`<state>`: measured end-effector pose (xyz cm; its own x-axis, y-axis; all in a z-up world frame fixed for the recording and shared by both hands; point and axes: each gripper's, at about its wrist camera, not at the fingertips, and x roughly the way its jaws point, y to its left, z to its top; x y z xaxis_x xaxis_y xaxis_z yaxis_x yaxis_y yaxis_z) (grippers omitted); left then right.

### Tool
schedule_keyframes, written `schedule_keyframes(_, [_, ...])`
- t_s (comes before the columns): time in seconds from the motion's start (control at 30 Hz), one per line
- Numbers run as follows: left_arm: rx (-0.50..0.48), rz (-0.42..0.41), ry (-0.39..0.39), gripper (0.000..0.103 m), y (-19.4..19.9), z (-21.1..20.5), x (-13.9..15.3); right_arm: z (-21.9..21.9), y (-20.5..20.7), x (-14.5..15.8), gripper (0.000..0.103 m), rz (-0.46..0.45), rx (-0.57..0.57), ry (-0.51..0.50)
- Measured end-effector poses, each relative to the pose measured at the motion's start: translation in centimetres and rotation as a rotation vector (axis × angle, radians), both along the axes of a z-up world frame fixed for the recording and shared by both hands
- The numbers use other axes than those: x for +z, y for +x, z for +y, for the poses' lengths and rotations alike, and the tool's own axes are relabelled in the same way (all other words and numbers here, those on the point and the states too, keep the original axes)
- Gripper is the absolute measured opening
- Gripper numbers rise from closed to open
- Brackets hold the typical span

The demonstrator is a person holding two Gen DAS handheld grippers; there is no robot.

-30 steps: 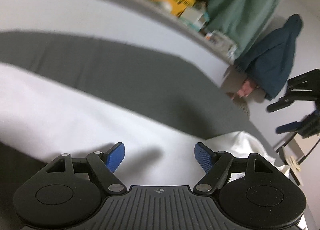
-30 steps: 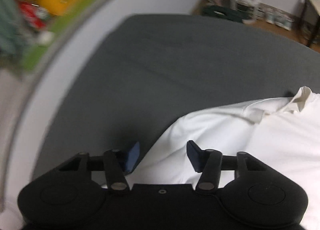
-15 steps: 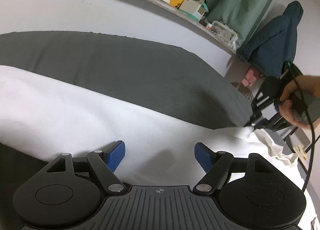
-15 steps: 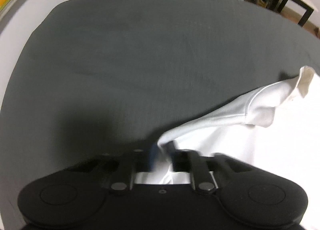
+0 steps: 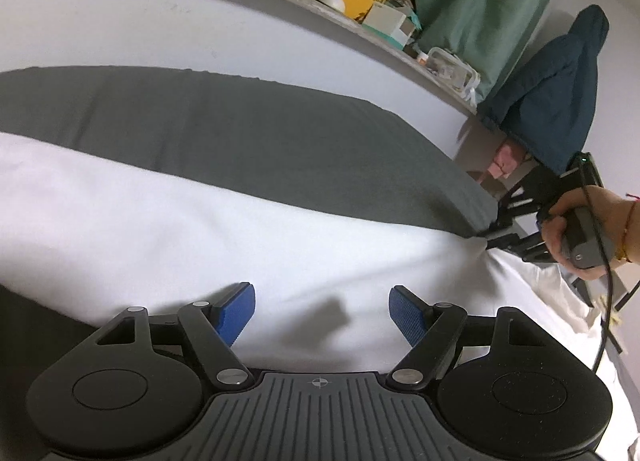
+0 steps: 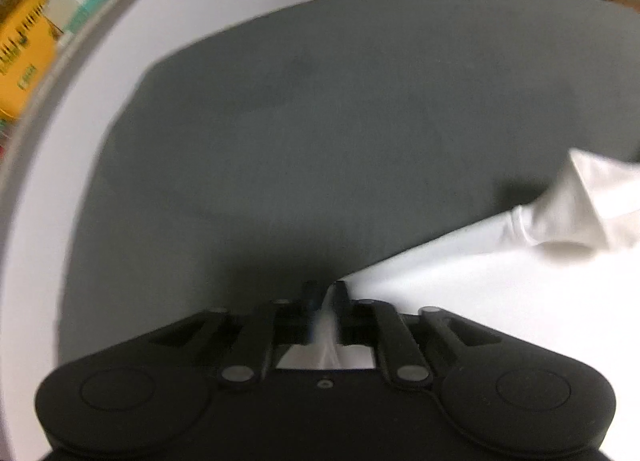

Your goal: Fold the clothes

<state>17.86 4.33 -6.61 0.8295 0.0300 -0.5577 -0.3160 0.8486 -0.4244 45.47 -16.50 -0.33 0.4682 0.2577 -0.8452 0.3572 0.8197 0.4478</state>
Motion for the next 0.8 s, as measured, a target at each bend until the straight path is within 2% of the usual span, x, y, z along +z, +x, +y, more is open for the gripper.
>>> schedule_keyframes(0.03, [0.001,-0.001,-0.001,0.077,0.0,0.0,0.0,-0.8,-0.1,0.5,0.036,-0.017,0.006,0.030])
schedule_keyframes(0.1, [0.002,-0.002,-0.005,0.077,0.0,0.1,0.1,-2.8,-0.4,2.6,0.039,-0.050,0.025,0.046])
schedule_keyframes(0.17, [0.005,-0.002,-0.008,0.077,0.0,0.1,0.1,-4.8,-1.0,4.7,0.048,-0.054,0.056,0.005])
schedule_keyframes(0.23, [0.008,0.000,-0.010,0.077,0.0,0.0,0.2,-6.7,-1.8,6.5,0.054,-0.043,0.085,-0.044])
schedule_keyframes(0.33, [0.017,0.007,-0.014,0.077,-0.1,-0.1,0.3,-9.1,-2.9,7.1,0.054,0.051,0.101,-0.132])
schedule_keyframes(0.5, [0.023,0.017,0.005,0.077,-0.2,-0.6,0.5,-12.1,-3.5,5.6,0.053,0.066,0.041,-0.218])
schedule_keyframes(0.63, [0.015,0.019,0.034,0.077,-0.1,-1.0,0.4,-11.4,-2.3,4.0,0.048,-0.027,0.023,-0.213])
schedule_keyframes(0.7, [0.013,0.017,0.045,0.077,0.0,-1.0,0.5,-10.9,-1.4,3.7,0.044,-0.042,0.039,-0.223])
schedule_keyframes(0.8, [0.005,0.014,0.069,0.077,0.2,-1.1,0.4,-10.2,0.1,3.3,0.032,-0.066,0.063,-0.236])
